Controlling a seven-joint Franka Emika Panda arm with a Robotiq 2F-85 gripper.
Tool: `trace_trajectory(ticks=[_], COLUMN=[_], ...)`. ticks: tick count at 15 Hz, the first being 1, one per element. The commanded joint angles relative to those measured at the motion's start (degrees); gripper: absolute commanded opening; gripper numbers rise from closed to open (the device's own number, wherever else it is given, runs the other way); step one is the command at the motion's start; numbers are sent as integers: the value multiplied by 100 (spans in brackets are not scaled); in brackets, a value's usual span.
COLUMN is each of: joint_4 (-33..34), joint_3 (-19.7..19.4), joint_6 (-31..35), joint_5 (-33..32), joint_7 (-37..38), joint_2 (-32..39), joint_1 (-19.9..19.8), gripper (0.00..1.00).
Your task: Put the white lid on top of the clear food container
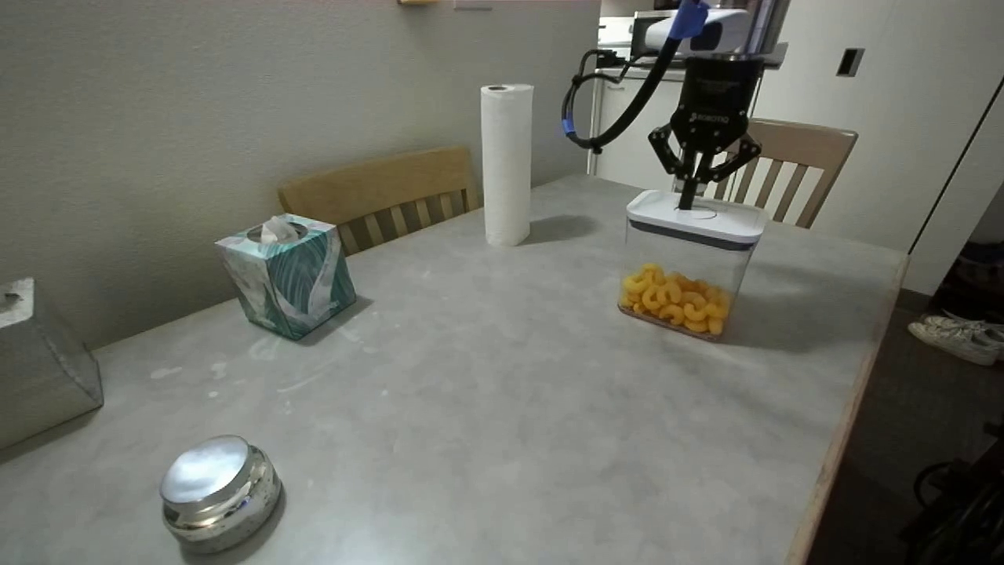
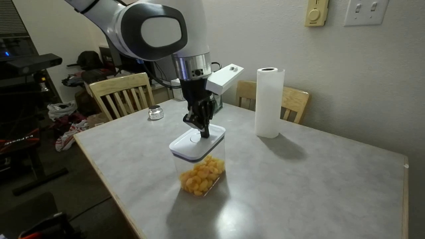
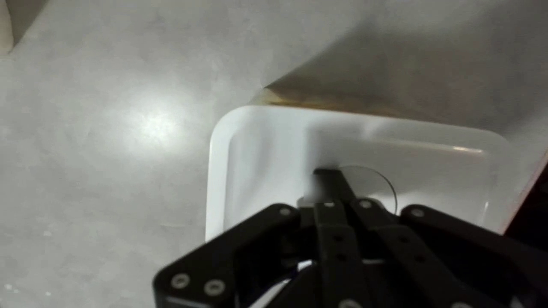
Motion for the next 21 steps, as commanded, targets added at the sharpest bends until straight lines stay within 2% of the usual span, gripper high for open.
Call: trace_trajectory(ticks=[1, 6, 13, 16, 17, 18, 21], joint_4=[-137, 40, 130, 173, 211, 252, 416], joint_3=[105, 219, 136, -16, -75, -117, -280], joint_6=[792, 1103, 1130, 1196, 1164, 1101, 936], joint_5=[607, 1352, 1259, 896, 703, 519, -164], joint_7=[-259, -507, -322, -209, -186, -171, 44], joint_2=[740, 941, 1019, 1047, 1005, 963, 864], joint_1=[-133, -209, -245, -217, -205, -199, -164], gripper=[0, 0, 0, 0, 26, 27, 43])
